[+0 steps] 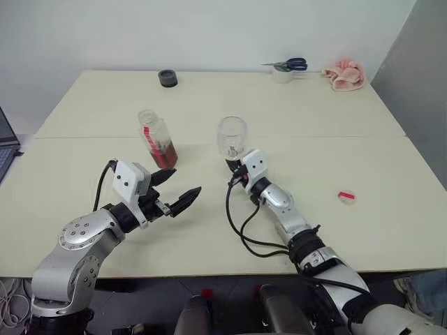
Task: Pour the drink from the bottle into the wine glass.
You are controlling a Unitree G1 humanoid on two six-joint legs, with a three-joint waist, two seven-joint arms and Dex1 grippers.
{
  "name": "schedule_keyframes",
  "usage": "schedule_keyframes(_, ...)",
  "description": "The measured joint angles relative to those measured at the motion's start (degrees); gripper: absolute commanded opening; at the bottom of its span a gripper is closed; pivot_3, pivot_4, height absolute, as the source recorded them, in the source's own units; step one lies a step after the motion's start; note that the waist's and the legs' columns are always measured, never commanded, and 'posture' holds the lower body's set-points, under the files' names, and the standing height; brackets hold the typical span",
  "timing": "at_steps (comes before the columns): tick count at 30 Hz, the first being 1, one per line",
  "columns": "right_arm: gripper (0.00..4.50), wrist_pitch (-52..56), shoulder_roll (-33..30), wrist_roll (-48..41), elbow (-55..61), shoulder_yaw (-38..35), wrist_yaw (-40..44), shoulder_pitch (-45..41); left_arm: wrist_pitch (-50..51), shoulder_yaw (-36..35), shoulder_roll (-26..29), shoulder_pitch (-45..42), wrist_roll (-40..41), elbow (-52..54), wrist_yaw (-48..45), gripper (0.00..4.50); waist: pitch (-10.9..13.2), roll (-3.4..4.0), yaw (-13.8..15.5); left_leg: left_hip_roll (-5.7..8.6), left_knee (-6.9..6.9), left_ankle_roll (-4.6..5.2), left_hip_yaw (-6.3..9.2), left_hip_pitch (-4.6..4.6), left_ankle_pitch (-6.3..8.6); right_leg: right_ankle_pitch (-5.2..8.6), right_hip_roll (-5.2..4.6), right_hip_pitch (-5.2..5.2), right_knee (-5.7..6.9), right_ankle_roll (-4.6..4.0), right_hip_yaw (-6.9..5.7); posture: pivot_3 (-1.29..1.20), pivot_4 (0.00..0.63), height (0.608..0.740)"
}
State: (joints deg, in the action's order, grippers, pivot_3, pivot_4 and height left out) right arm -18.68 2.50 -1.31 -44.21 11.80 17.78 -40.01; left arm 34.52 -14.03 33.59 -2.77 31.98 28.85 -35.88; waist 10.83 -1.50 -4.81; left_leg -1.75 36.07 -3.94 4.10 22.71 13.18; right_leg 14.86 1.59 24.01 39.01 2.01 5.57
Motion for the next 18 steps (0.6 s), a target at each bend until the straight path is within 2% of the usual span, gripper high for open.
schedule_keyframes(9, 4.33, 2.21, -0.24, 1.01, -1.82, -0.59, 0.81, 1.26, 0.00, 0.20, 0.03, -1.63, -0.03, -0.44, 0.22, 4.50, 0.01, 0.00, 0.01, 0.02, 0.00, 0.00, 0.00, 0.10, 0.00, -0.01, -0.01, 0.06, -0.02, -0.01, 0.00, 0.00, 0.150, 0.740)
schedule_keyframes(13, 4.45, 3.47, -1.33, 1.15, 2.59, -0.59, 1.51, 3.42, -0.07, 0.19, 0.01, -1.67, -0.04, -2.01, 0.18, 4.50, 0.01, 0.00, 0.02, 0.02, 0.00, 0.00, 0.01, 0.11, 0.00, 0.00, -0.01, 0.06, -0.03, 0.00, -0.01, 0.00, 0.150, 0.740)
schedule_keyframes(18, 4.45, 11.07, -6.41, 0.65, 19.12, -0.39, 5.91, 10.75, -2.15, -0.92, -0.95, -0.83, -0.59, -4.70, 1.09, 4.50, 0.01, 0.00, 0.16, 0.05, 0.01, 0.00, 0.02, 0.13, 0.00, 0.01, -0.07, 0.06, -0.04, 0.01, -0.01, 0.00, 0.150, 0.740)
